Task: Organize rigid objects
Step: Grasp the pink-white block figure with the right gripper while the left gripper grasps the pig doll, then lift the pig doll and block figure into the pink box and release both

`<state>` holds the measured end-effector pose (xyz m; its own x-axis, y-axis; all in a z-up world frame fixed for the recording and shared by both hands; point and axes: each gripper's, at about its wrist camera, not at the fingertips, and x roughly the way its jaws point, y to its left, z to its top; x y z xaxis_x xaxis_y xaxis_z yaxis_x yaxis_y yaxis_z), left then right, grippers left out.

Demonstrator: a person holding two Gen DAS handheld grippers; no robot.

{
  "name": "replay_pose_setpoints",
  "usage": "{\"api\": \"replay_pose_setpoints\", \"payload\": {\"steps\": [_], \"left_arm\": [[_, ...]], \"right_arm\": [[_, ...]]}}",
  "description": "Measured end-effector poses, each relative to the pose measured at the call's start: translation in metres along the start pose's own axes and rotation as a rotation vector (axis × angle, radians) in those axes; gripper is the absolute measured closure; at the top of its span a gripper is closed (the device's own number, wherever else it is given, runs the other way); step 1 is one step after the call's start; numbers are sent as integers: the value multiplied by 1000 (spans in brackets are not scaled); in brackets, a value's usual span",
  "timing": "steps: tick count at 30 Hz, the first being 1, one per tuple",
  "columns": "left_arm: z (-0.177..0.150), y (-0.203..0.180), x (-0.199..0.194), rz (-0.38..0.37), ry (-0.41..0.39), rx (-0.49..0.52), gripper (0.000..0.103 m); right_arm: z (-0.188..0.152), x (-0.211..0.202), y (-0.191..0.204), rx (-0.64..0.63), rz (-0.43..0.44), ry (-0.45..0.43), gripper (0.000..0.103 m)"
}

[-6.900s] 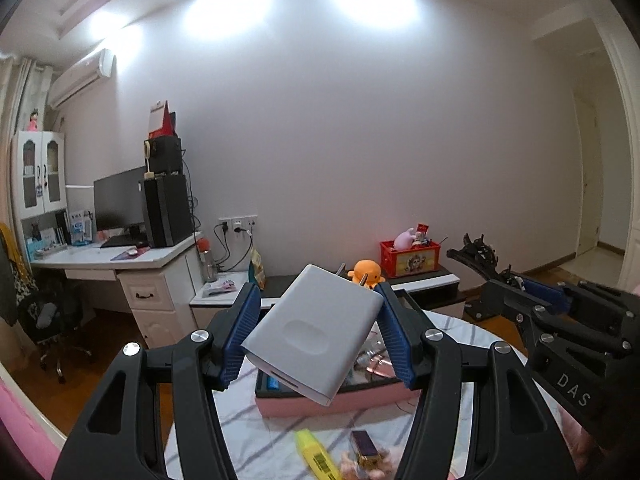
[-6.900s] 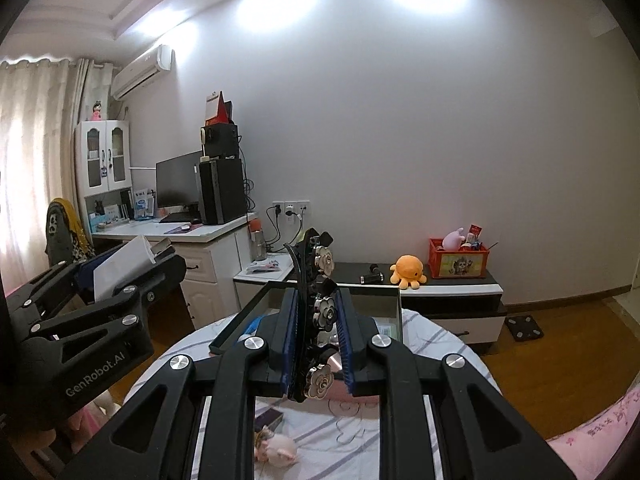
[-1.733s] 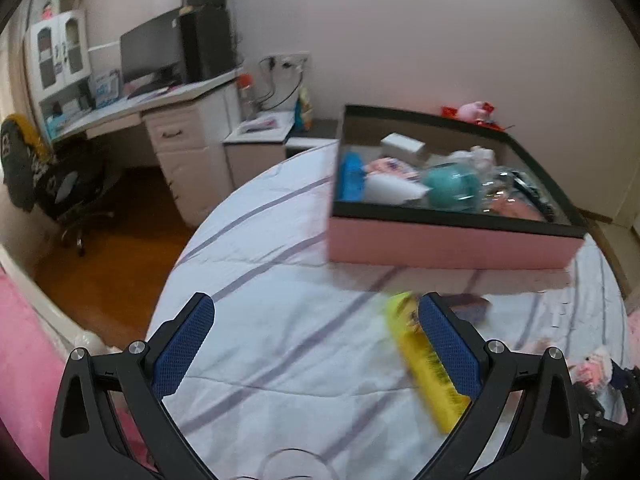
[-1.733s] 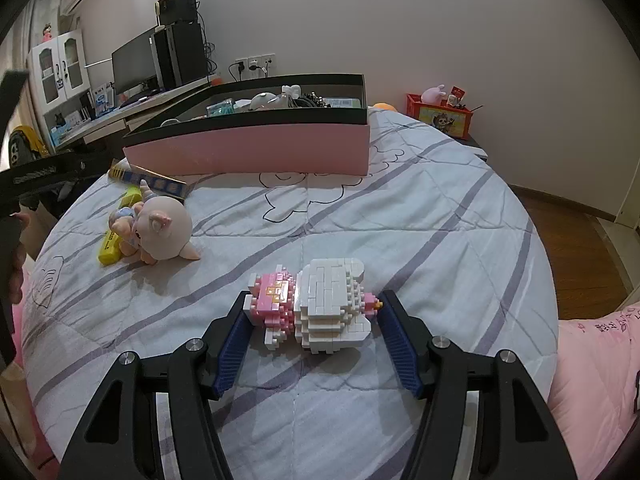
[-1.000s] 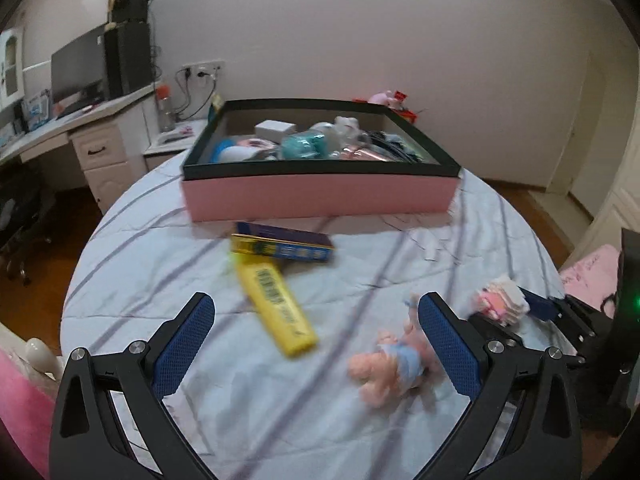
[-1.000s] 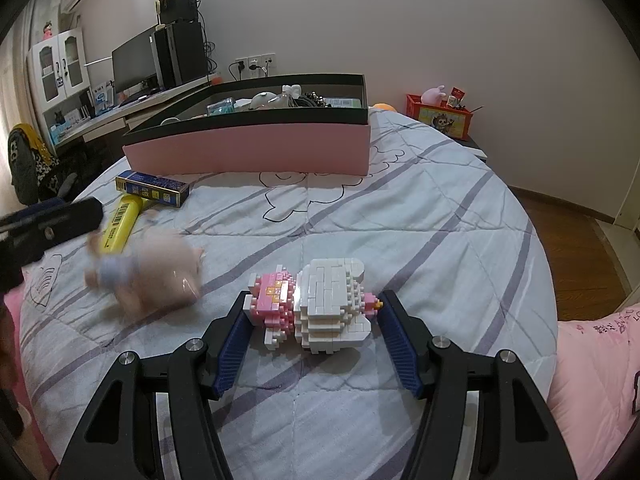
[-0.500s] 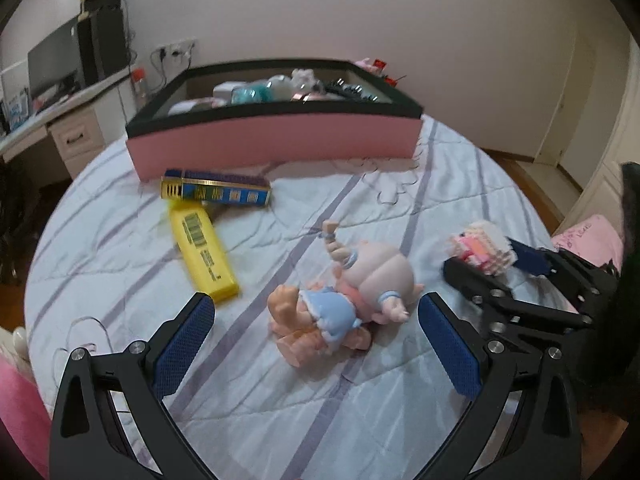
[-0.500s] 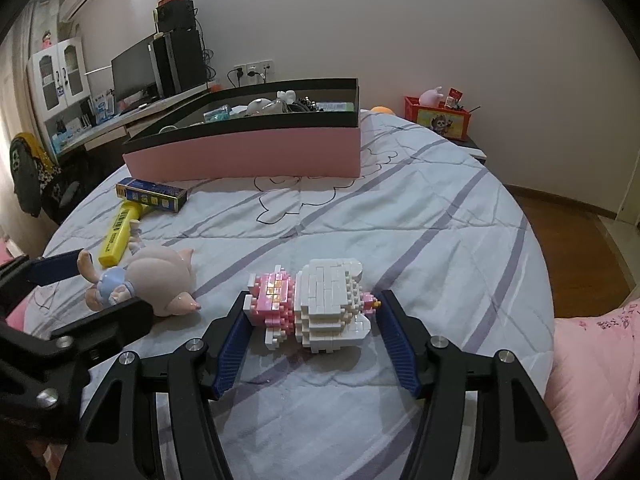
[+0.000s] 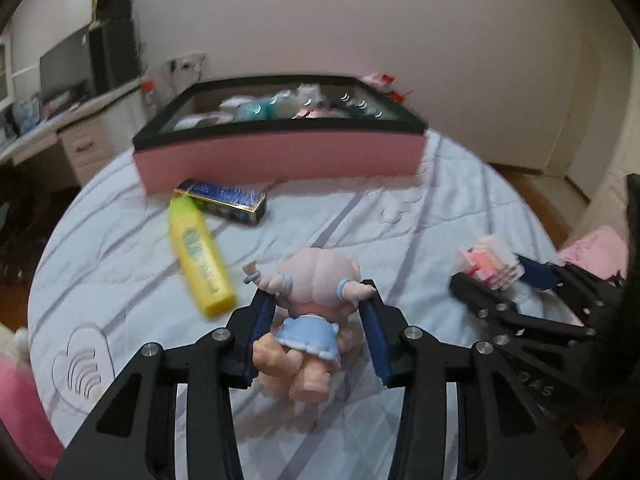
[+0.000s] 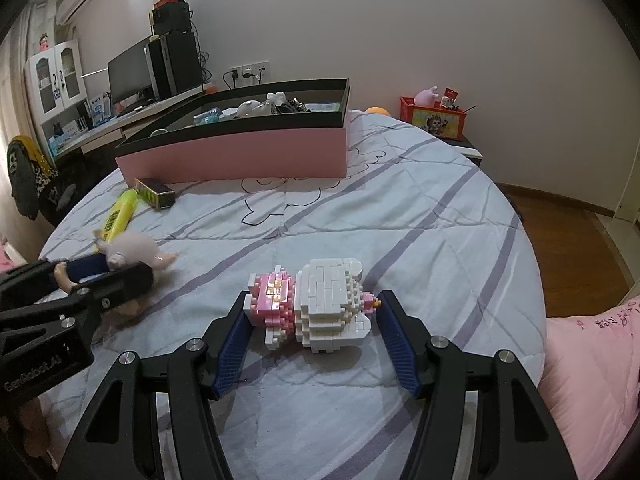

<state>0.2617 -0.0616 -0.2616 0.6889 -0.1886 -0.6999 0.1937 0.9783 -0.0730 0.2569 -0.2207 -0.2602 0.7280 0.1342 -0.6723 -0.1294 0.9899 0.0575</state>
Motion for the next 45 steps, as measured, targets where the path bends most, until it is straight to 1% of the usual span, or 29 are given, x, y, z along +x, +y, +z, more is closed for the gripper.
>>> {"api": "replay_pose_setpoints", "payload": {"steps": [2, 3, 4, 6, 8, 9, 11, 15, 19, 20, 22, 25, 30, 35, 36, 40, 43, 45], "left_arm": [[0, 5, -3, -10, -4, -40, 59], [-1, 6, -3, -10, 2, -45, 56], [-1, 6, -1, -4, 11, -43, 50], [-1, 6, 5, -9, 29, -34, 48], [2, 2, 4, 2, 34, -7, 49], [1, 0, 7, 12, 32, 12, 52], [1, -3, 8, 21, 29, 35, 54], [-2, 3, 5, 8, 15, 38, 54], [-4, 1, -2, 20, -22, 57, 54], [-3, 1, -6, 22, -29, 58, 54], [0, 2, -16, 26, -66, 53, 54], [8, 7, -37, 46, -127, 57, 54], [29, 12, -72, 72, -238, 50, 54], [47, 15, -107, 106, -362, 44, 54], [50, 14, -111, 107, -377, 44, 54], [59, 18, -130, 127, -437, 45, 54], [66, 23, -140, 130, -469, 41, 54], [70, 26, -146, 145, -491, 42, 54]], "right_arm": [[0, 0, 1, -3, -6, 3, 40], [0, 0, 1, -4, -8, 5, 40], [0, 1, 2, -4, -11, 6, 40], [1, 1, 2, -3, -16, 8, 39], [2, 2, 4, -9, -22, 13, 39], [2, 2, 4, -7, -23, 14, 39], [2, 3, 5, -14, -29, 17, 39], [1, 0, 3, -10, -17, 6, 40], [4, -9, 2, 23, 24, -22, 40], [5, -12, 4, 23, 22, -31, 40], [9, -19, 7, 23, 23, -49, 40], [20, -37, 13, 26, 33, -105, 40], [41, -76, 32, -4, 27, -232, 40], [59, -106, 53, -34, 29, -328, 40], [63, -112, 56, -33, 34, -355, 40], [78, -128, 68, -47, 33, -409, 40], [86, -135, 74, -57, 35, -438, 40], [94, -137, 80, -70, 35, -451, 40]]}}
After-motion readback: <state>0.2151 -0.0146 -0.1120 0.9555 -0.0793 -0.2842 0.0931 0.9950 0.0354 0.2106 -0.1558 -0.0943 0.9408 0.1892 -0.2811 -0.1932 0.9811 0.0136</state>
